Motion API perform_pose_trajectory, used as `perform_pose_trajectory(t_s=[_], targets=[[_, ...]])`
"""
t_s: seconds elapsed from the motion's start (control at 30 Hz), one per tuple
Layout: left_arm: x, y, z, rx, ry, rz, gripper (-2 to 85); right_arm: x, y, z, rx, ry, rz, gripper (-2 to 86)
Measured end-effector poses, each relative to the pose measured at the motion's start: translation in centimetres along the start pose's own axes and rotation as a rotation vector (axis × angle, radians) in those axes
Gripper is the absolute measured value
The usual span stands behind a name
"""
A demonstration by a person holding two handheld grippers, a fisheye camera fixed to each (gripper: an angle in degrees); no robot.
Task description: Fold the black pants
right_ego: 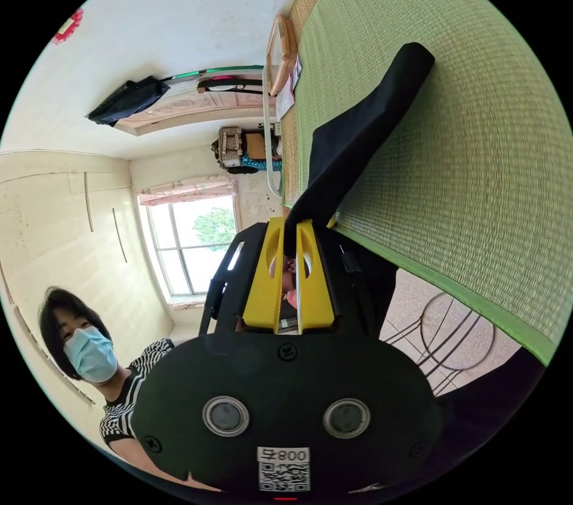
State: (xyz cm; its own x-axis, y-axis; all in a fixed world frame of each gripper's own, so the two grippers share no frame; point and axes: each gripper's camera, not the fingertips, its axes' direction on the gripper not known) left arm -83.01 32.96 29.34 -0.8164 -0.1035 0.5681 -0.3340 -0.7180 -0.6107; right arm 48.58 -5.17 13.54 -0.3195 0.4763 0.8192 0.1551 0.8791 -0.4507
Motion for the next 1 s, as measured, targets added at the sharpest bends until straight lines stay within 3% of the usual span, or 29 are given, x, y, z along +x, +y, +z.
perform_pose_trajectory(t_s=[0.6,1.0], targets=[[-13.5,-9.8,8.6,-0.042,-0.020,-0.008,7.2,0.3,12.7,-1.3,0.025,-0.012,0.075,2.0],[-21.7,-13.1,19.4,-0.145,-0.078,0.189,4.9,-2.2,24.3,-4.1,0.134,-0.103,0.059,1.9]])
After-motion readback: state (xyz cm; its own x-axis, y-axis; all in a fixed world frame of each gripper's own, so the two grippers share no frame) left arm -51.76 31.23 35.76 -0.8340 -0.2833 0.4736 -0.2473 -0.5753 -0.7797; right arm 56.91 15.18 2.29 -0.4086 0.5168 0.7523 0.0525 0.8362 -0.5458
